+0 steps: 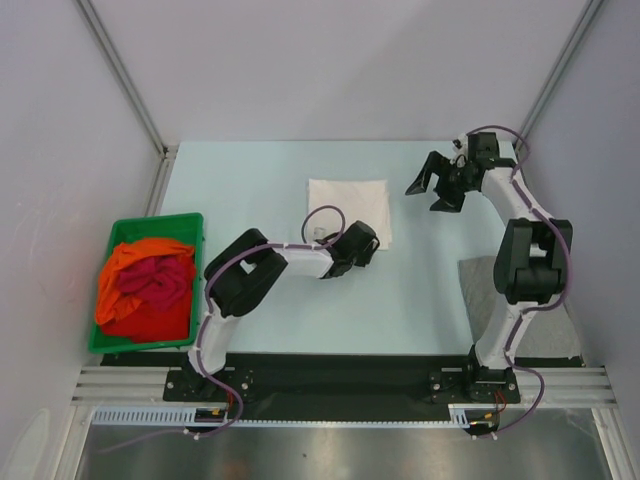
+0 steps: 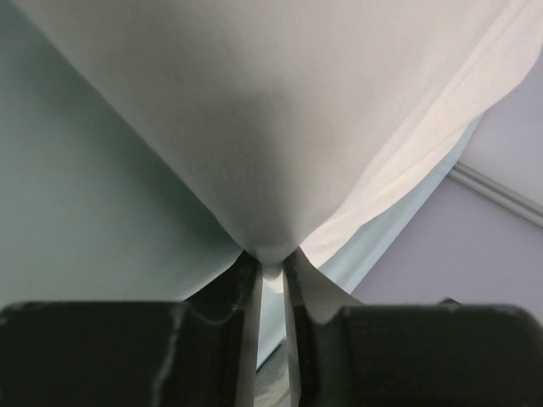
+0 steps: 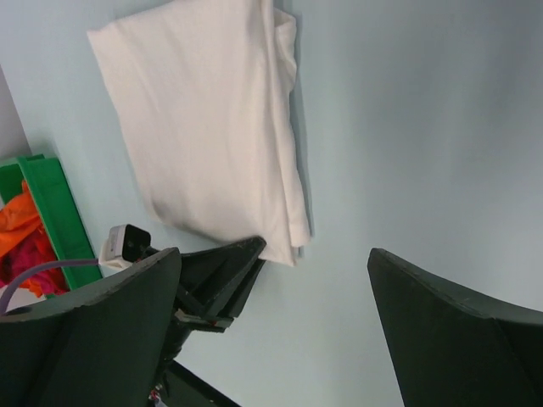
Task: Fold and stack the t-shirts
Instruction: Neatly place the folded tshirt to the corner
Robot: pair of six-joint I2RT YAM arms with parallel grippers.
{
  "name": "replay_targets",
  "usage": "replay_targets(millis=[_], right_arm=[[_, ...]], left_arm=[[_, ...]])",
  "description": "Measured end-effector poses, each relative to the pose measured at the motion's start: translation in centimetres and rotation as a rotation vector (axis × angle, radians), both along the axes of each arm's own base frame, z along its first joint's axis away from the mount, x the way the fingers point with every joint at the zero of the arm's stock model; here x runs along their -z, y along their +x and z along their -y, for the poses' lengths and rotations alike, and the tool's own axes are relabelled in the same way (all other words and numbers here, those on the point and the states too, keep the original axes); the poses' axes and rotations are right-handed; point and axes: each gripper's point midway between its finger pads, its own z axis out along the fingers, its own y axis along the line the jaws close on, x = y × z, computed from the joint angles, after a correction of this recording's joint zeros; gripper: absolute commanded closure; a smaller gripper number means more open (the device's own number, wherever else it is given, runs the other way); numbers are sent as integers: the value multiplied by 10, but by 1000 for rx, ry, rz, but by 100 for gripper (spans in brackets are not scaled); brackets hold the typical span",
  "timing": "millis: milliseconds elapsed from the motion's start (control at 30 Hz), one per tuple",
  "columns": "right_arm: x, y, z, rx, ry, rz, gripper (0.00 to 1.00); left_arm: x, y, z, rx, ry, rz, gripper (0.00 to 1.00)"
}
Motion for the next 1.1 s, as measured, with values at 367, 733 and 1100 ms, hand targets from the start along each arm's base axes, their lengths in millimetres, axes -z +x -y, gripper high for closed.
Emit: replay_targets(millis=[367, 733, 1100], right_arm=[[83, 23, -29, -143, 189, -107, 0], [78, 28, -58, -186, 329, -100, 0], [90, 6, -116, -168, 394, -222, 9]], left_arm=[[-6, 5, -1, 15, -26, -8, 100], [-42, 0, -27, 71, -65, 5, 100], [-63, -5, -38, 109, -87, 34, 100]])
